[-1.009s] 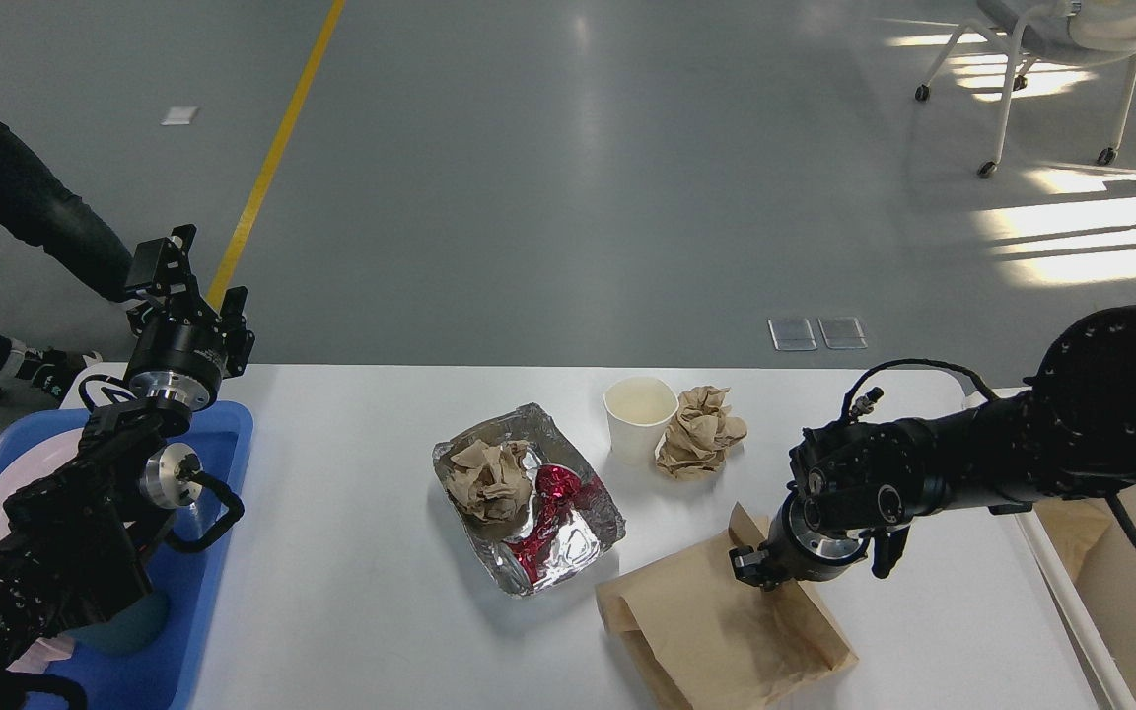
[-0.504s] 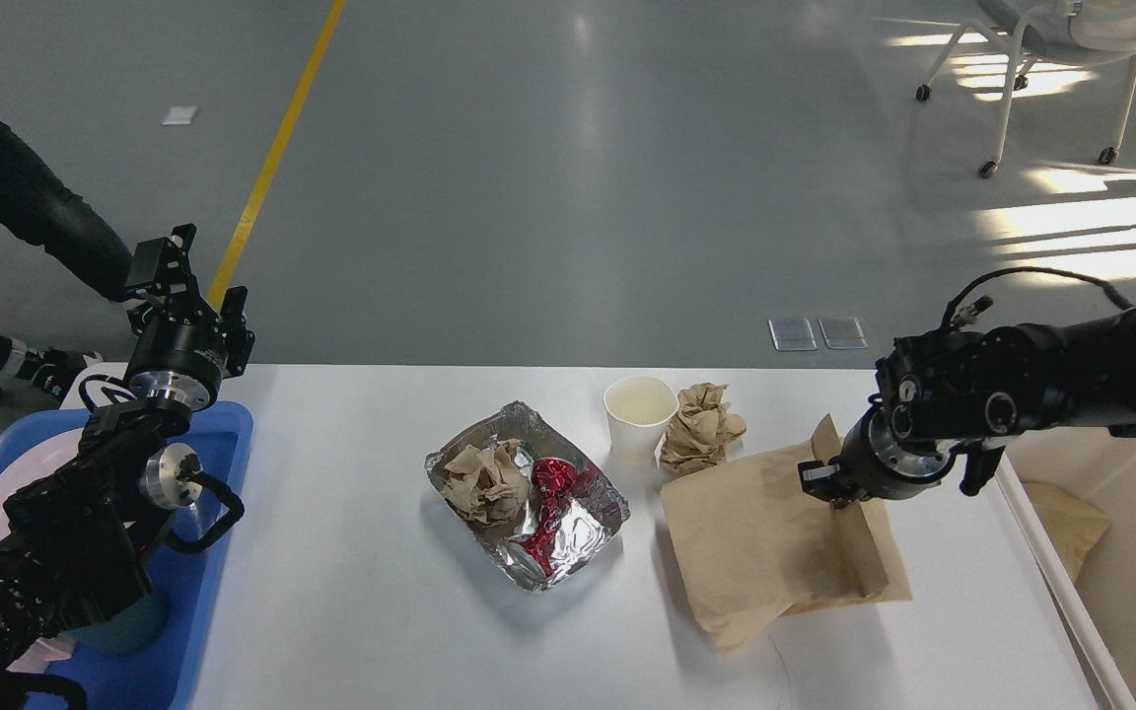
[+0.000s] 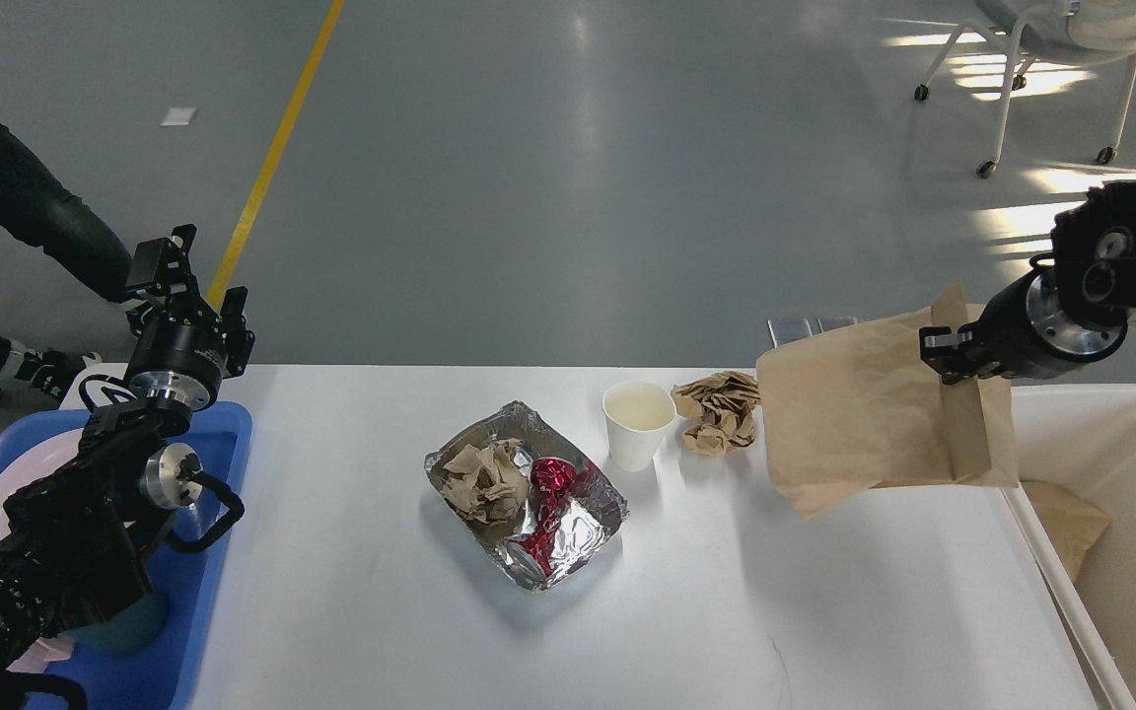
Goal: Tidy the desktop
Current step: 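Grasp the brown paper bag and drop it into the white bin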
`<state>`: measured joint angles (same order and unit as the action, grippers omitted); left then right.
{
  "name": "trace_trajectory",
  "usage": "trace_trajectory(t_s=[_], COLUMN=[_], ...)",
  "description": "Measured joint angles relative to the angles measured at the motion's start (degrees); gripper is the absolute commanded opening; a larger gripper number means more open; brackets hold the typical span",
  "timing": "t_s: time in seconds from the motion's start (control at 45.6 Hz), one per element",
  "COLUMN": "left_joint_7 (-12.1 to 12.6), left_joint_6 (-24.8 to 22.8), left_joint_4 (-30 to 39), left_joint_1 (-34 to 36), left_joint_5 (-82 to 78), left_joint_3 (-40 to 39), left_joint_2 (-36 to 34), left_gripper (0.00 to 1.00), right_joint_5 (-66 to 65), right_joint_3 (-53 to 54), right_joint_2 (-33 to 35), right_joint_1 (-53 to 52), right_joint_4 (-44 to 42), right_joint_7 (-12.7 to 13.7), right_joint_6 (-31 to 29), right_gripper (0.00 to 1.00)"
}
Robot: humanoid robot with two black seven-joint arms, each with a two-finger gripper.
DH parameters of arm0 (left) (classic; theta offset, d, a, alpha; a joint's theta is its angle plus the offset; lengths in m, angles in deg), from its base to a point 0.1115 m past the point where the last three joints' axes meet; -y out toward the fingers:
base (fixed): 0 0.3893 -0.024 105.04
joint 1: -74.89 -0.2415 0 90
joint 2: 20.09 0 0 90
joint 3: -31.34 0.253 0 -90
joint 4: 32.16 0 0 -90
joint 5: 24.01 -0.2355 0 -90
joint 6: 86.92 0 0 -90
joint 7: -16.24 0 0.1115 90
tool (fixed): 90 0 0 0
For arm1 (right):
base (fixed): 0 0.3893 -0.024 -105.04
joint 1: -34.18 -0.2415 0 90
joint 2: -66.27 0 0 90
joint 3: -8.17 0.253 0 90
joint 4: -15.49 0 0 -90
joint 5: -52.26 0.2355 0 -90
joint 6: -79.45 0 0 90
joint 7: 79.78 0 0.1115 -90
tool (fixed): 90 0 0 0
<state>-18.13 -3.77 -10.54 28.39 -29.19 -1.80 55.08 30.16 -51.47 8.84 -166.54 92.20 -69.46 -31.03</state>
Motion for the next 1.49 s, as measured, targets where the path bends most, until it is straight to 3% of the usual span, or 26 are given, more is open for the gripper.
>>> trace_trajectory(t_s=[0.417, 0.614, 1.009, 1.228, 1.25, 1.272, 1.338, 1.492], left_joint_7=[0.0, 0.0, 0.0, 0.0, 0.0, 0.0, 0.0, 0.0], left_joint_6=[0.0, 0.0, 0.0, 0.0, 0.0, 0.0, 0.0, 0.0], left_joint_4=[0.0, 0.0, 0.0, 0.0, 0.0, 0.0, 0.0, 0.0], left_joint_1=[0.0, 0.0, 0.0, 0.0, 0.0, 0.0, 0.0, 0.0], left_joint_5=[0.0, 0.0, 0.0, 0.0, 0.0, 0.0, 0.0, 0.0], left_joint_3=[0.0, 0.0, 0.0, 0.0, 0.0, 0.0, 0.0, 0.0], left_joint_2=[0.0, 0.0, 0.0, 0.0, 0.0, 0.0, 0.0, 0.0], left_gripper=[0.97, 0.97, 0.97, 0.97, 0.97, 0.97, 0.97, 0.97], right_joint_5=[0.4, 0.4, 11.1, 16.9, 17.0, 17.1, 17.1, 17.2], right_joint_3=[1.1, 0.2, 2.7, 2.7, 2.8, 2.9, 3.3, 5.1], right_joint_2=[7.1, 9.0, 15.0, 14.9, 14.8, 14.7, 14.2, 12.0], right_joint_1=[-16.6, -16.8, 12.4, 28.2, 29.5, 30.9, 35.3, 43.7], right_joint_4=[-0.6, -3.0, -30.8, -38.6, -39.0, -39.2, -39.7, -41.5], right_joint_7=[-0.2, -0.1, 0.1, 0.1, 0.0, 0.1, 0.1, 0.0], right_joint_6=[-0.2, -0.2, 1.0, 3.0, 3.8, 4.9, 8.9, 17.8], right_gripper=[0.0, 0.0, 0.0, 0.0, 0.04, 0.23, 0.98, 1.0])
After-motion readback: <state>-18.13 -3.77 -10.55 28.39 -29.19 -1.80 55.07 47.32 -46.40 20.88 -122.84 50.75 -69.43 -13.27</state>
